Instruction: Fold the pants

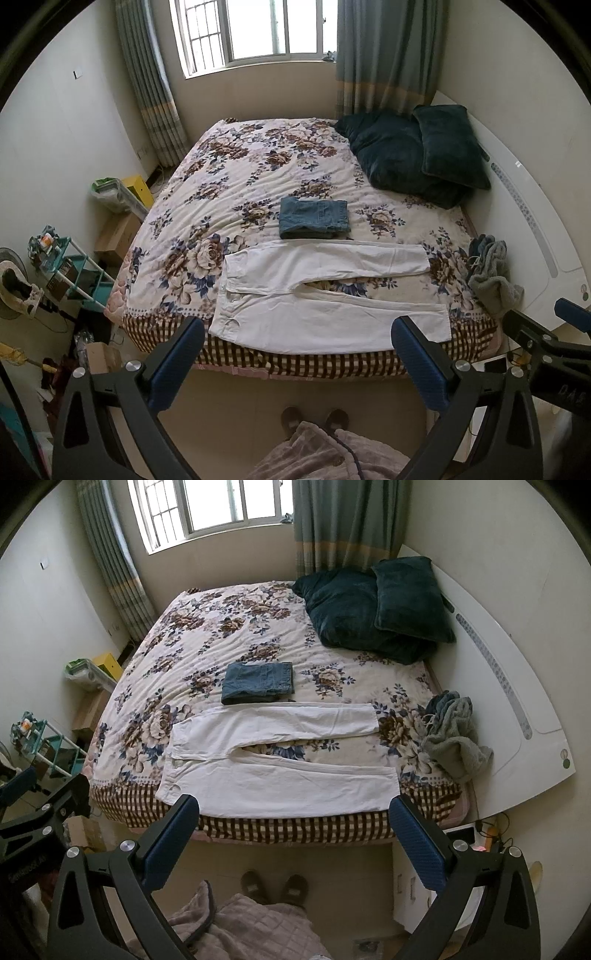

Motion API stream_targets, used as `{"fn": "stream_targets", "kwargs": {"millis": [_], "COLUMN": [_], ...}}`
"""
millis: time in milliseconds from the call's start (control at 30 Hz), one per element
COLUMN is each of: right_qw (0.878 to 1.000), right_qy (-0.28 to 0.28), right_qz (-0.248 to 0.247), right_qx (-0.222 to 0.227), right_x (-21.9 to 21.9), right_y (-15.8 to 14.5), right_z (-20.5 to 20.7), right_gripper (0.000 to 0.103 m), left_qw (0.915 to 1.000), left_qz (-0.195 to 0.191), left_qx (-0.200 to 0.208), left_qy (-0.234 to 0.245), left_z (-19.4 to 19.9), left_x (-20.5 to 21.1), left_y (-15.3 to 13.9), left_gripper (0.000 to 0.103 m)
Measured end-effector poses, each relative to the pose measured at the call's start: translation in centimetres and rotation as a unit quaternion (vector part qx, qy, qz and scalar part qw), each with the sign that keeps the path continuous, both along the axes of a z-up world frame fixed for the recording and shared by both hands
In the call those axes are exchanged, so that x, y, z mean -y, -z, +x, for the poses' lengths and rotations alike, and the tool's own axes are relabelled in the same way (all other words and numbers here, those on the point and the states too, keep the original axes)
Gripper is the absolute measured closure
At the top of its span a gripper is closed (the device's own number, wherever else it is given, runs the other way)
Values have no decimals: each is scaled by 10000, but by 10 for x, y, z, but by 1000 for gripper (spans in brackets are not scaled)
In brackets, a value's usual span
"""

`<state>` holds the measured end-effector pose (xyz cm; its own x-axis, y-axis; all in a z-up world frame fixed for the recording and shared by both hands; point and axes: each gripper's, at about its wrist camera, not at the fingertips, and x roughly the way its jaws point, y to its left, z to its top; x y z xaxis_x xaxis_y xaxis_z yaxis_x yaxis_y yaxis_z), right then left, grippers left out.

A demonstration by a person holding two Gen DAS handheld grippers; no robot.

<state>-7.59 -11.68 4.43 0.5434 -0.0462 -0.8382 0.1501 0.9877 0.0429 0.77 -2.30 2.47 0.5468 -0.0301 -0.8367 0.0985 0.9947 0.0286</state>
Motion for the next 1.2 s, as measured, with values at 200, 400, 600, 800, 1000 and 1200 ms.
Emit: {"fn": "stream_targets", "kwargs": {"millis": [200,400,600,800,1000,1200], "right_qw": [10000,10000,10000,9999,9998,9997], "right_qy": [-31,-28,-38,-113,-162,-137], "right_qz": [4,11,21,78,153,196], "right_qx": [19,35,45,53,1,-18], "right_x": [0,-1,1,-19,-16,-6], "right_y": [0,0,-8,-20,-15,11], "right_z": [-1,-2,-1,10,24,23], "right_gripper": [0,0,0,0,0,0], "left_qw": [10000,10000,10000,10000,9998,9984], "left_qz": [-8,-23,-26,-40,6,87], "left_qx": [4,16,24,33,52,-32], "left_qy": [11,10,15,0,-190,-563], "left_z": [-2,-3,-4,-5,7,33], "left_x": [-2,-3,-4,-6,-12,-11], "left_y": [1,1,1,1,1,32], "left_gripper": [0,0,0,0,0,0]}}
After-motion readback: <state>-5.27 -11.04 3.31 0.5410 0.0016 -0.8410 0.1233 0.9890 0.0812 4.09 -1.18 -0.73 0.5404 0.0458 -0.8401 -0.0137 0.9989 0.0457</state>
